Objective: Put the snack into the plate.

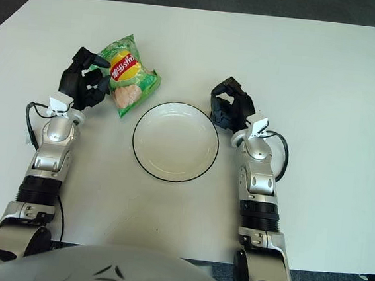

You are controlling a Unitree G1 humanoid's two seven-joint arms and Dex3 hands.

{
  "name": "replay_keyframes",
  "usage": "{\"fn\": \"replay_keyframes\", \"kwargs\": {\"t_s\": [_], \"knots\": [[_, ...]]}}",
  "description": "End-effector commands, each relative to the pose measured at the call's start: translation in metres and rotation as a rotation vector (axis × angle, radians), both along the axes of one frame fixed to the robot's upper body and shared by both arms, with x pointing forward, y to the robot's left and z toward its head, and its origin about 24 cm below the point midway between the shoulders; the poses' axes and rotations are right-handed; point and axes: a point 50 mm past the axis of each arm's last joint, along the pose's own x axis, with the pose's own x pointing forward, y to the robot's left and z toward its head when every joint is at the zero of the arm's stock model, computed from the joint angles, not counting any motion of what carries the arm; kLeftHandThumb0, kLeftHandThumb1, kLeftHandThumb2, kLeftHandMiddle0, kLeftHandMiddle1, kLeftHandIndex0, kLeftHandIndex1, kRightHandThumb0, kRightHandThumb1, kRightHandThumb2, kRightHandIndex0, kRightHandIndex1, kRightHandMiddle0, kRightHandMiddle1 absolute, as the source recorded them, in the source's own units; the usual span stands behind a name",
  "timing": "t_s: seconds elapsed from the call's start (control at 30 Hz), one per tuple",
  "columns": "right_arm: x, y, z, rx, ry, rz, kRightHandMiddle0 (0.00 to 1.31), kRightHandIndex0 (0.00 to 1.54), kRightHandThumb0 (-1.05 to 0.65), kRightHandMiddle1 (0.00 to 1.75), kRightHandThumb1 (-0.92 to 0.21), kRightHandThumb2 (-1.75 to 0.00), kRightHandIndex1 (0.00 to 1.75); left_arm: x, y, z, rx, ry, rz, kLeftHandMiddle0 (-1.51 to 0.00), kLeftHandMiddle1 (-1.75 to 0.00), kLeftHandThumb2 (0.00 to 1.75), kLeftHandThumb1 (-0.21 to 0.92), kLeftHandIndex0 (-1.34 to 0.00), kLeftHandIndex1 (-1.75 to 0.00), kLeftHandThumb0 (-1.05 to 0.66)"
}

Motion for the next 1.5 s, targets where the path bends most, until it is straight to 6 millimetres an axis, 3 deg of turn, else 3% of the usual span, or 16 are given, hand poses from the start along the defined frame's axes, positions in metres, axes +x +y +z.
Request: {"fn": "replay_keyframes", "kwargs": {"t_s": [0.0,0.33,0.67,1.0,1.2,1.27,1.4,1.43,1.47], "knots": [[-0.018,-0.006,-0.047,0.028,0.185,-0.032,0.39,0.93,-0.39,1.75,-0.61,-0.93,1.75,-0.014,0.004,-0.041,0.007,0.127,0.048,-0.91,-1.75,0.35,0.92,-0.38,-1.57,-0.35],[-0.018,-0.006,-0.047,0.024,0.189,-0.029,0.39,0.93,-0.39,1.75,-0.61,-0.93,1.75,-0.018,0.004,-0.028,0.084,-0.074,0.091,-0.92,-1.75,0.31,0.92,-0.43,-1.51,-0.36],[-0.018,-0.004,-0.048,0.025,0.192,-0.019,0.4,0.94,-0.39,1.75,-0.6,-0.94,1.75,-0.03,0.005,0.0,0.168,-0.258,0.115,-0.91,-1.75,0.29,0.92,-0.44,-1.5,-0.36],[-0.018,-0.004,-0.048,0.022,0.195,-0.005,0.4,0.94,-0.4,1.75,-0.6,-0.95,1.75,-0.024,0.018,0.031,0.599,-0.501,0.179,-0.84,-1.75,0.27,0.92,-0.47,-1.47,-0.36],[-0.019,-0.003,-0.048,0.014,0.197,-0.001,0.4,0.94,-0.4,1.75,-0.59,-0.95,1.75,-0.007,0.022,0.043,0.703,-0.579,0.091,-0.77,-1.75,0.26,0.92,-0.48,-1.45,-0.36],[-0.019,-0.003,-0.048,0.013,0.197,0.0,0.4,0.94,-0.4,1.75,-0.59,-0.95,1.75,-0.002,0.021,0.048,0.722,-0.591,0.049,-0.65,-1.63,0.24,0.92,-0.49,-1.3,-0.19],[-0.019,-0.002,-0.048,0.011,0.197,0.002,0.41,0.94,-0.4,1.75,-0.59,-0.96,1.75,0.005,0.02,0.054,0.781,-0.59,-0.016,-0.56,-1.4,0.27,0.92,-0.34,-1.43,-0.04],[-0.019,-0.002,-0.048,0.011,0.197,0.003,0.41,0.94,-0.4,1.75,-0.59,-0.96,1.75,0.007,0.02,0.055,0.806,-0.587,-0.03,-0.52,-1.24,0.25,0.91,-0.32,-1.29,-0.14],[-0.019,-0.002,-0.047,0.01,0.198,0.003,0.41,0.94,-0.4,1.75,-0.59,-0.96,1.75,0.009,0.022,0.058,0.875,-0.584,-0.054,-0.51,-0.89,0.19,0.92,-0.34,-1.0,-0.27]]}}
